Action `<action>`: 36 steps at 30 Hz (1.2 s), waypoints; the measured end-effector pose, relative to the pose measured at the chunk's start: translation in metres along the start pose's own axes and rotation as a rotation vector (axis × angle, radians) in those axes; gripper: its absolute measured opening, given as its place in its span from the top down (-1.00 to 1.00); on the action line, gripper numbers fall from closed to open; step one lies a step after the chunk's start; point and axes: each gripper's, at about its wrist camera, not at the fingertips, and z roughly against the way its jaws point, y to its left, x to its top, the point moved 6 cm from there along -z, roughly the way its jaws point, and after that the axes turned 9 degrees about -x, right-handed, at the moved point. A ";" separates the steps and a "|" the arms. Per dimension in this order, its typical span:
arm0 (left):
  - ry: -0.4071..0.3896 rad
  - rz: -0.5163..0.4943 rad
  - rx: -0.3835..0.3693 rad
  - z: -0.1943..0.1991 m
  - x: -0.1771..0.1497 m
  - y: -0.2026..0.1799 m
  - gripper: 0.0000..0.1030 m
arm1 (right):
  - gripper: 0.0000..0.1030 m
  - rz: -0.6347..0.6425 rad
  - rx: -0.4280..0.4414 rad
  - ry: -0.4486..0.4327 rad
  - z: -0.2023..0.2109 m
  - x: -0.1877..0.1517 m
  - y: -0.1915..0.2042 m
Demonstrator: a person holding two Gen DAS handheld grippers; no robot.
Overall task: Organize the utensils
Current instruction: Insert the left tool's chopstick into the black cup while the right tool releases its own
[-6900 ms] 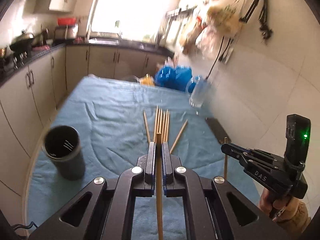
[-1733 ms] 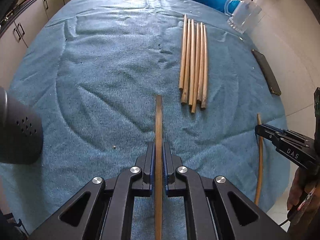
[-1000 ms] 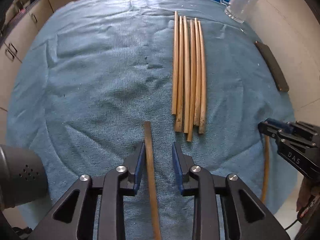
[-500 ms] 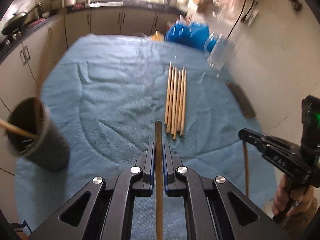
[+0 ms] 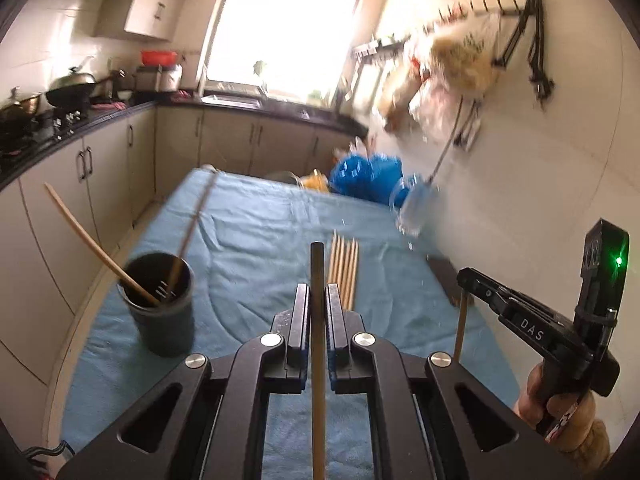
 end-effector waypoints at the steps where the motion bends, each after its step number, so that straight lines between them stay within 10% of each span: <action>1: -0.018 0.010 0.001 0.006 0.005 0.004 0.87 | 0.86 -0.002 0.009 -0.020 0.003 0.004 0.004; 24: -0.531 0.091 0.234 0.076 0.145 0.116 0.87 | 0.86 -0.013 0.282 -0.244 -0.007 0.139 0.170; 36: -0.514 0.050 0.381 0.014 0.141 0.150 0.87 | 0.86 -0.005 0.324 -0.275 -0.044 0.141 0.221</action>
